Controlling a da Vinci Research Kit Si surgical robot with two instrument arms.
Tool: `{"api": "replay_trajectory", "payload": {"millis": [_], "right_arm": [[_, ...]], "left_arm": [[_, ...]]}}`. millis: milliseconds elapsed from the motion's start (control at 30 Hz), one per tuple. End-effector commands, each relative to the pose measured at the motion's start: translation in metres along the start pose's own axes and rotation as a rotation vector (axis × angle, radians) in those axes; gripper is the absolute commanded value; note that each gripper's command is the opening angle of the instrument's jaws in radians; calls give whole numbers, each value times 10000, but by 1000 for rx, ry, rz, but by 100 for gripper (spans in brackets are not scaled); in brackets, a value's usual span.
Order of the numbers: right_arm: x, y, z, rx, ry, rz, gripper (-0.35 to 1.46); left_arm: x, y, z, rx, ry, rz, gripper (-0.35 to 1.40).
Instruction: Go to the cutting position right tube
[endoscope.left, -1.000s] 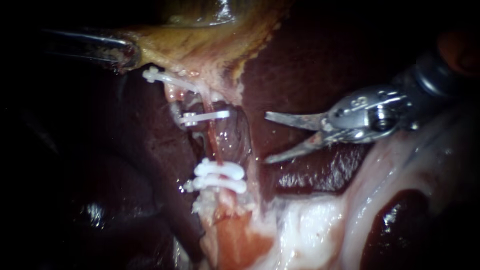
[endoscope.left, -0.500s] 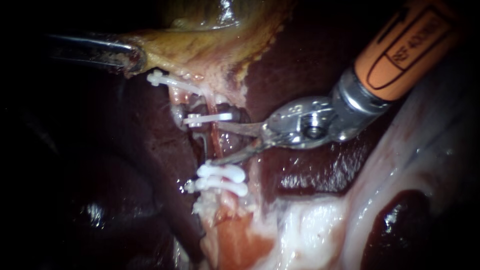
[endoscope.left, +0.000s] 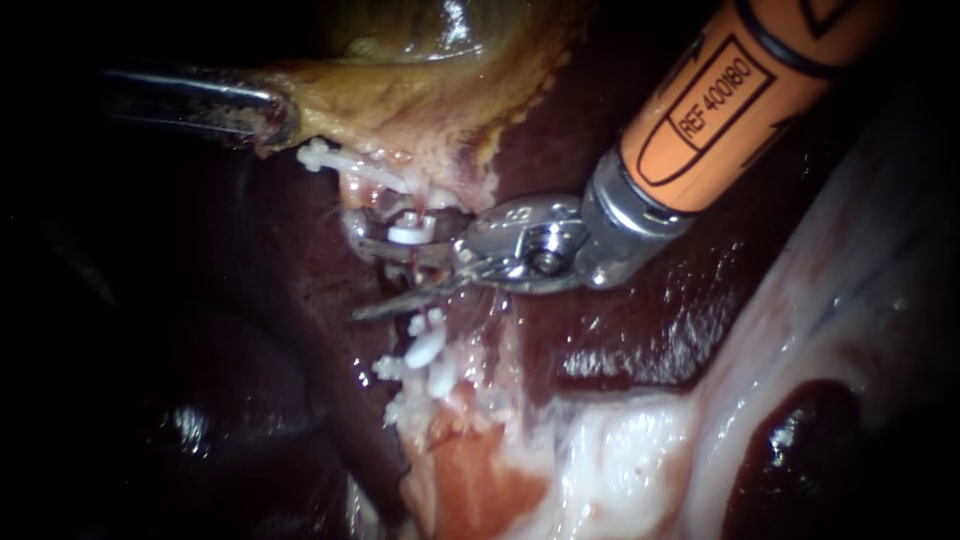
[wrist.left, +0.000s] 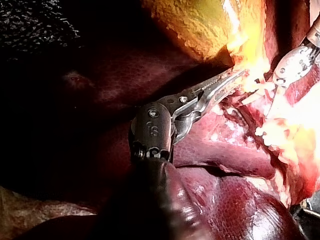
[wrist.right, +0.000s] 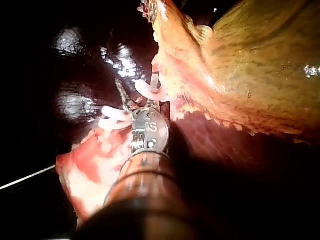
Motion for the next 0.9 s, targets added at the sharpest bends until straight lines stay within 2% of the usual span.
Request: {"api": "replay_trajectory", "payload": {"millis": [33, 567, 900], "right_arm": [[1, 0, 1, 1, 1, 2, 133], [9, -2, 12, 58, 32, 42, 135], [18, -13, 16, 126, 54, 37, 135]], "left_arm": [[0, 0, 0, 0, 0, 1, -35], [0, 0, 2, -2, 0, 1, -35], [-1, -1, 3, -2, 0, 1, -35]]}}
